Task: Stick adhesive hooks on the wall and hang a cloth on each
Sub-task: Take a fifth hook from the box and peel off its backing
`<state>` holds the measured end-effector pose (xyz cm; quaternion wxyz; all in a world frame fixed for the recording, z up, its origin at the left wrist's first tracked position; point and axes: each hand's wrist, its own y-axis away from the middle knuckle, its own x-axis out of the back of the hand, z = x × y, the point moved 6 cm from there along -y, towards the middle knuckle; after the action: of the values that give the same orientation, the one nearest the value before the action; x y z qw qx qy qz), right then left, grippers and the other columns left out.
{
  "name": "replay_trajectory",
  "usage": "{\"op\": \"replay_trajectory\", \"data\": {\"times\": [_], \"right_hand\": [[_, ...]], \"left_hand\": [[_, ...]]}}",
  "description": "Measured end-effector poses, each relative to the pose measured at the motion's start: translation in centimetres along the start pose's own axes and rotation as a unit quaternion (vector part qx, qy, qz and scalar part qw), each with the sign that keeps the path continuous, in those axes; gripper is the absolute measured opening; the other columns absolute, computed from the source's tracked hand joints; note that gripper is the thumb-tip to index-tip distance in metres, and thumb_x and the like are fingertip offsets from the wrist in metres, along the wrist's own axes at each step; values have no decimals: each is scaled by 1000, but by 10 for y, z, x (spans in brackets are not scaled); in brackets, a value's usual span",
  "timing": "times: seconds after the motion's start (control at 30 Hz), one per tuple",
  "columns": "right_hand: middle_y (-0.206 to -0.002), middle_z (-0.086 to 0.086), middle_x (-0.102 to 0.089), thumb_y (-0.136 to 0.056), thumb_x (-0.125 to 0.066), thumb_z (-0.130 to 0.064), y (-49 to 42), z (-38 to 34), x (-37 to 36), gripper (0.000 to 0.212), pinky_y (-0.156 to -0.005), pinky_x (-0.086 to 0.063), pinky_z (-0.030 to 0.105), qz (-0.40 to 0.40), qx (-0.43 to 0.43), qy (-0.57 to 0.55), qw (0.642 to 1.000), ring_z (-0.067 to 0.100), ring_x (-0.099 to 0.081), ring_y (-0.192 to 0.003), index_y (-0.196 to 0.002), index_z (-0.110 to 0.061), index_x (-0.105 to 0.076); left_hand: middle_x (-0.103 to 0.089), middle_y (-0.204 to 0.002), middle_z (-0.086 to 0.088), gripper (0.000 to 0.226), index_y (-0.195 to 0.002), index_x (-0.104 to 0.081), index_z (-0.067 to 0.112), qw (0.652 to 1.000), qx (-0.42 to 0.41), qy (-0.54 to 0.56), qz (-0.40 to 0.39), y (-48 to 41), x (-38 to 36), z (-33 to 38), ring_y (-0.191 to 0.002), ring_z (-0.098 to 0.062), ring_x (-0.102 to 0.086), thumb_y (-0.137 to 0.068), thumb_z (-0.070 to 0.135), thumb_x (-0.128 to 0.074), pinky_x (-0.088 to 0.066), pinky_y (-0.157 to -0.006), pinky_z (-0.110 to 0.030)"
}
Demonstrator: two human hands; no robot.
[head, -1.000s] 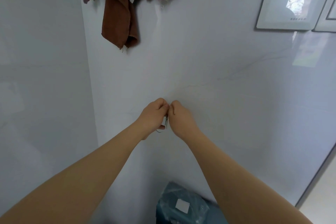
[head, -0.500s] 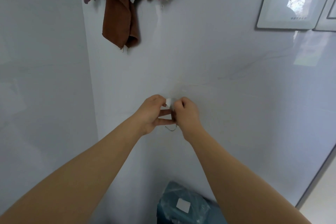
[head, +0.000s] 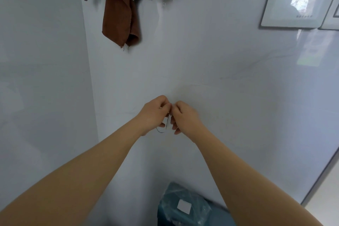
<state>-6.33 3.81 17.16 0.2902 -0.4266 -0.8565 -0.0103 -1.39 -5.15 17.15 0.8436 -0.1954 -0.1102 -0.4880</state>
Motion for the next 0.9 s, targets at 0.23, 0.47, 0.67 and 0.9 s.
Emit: {"op": "replay_trajectory", "data": {"times": [0.23, 0.47, 0.67, 0.9], "right_hand": [[-51, 0, -47, -92, -36, -4, -2, 4, 0, 29, -41, -37, 22, 26, -9, -185, 982, 12, -41, -41, -66, -10, -47], [-36, -6, -42, -87, -35, 2, -4, 6, 2, 32, -36, -30, 19, 69, -15, -271, 960, 8, -35, -32, -57, -8, -44], [-36, -4, -41, -85, -34, 4, -3, 7, 2, 32, -35, -26, 18, 103, -27, -302, 947, 9, -32, -32, -57, -9, -41], [-56, 1, -50, -90, -33, -7, -1, 10, -1, 29, -42, -43, 22, 87, -60, -210, 972, 9, -46, -40, -64, -13, -46]], "left_hand": [[-56, -76, -10, 22, -74, -42, 9, 981, 61, 185, -21, 1, -1, 1, -64, -22, -60, -96, 9, -37, -58, -70, -40], [-59, -72, -10, 22, -73, -45, 8, 954, 98, 284, -5, 0, -2, -2, -62, -21, -61, -93, 1, -39, -58, -63, -37], [-60, -70, -10, 17, -84, -49, 4, 935, 106, 340, -2, -3, -6, -3, -52, -17, -63, -91, -2, -36, -56, -59, -36], [-49, -74, -3, 26, -71, -41, 13, 991, 21, 127, 45, -2, -3, 5, -74, -19, -54, -97, 10, -38, -55, -66, -36]]}}
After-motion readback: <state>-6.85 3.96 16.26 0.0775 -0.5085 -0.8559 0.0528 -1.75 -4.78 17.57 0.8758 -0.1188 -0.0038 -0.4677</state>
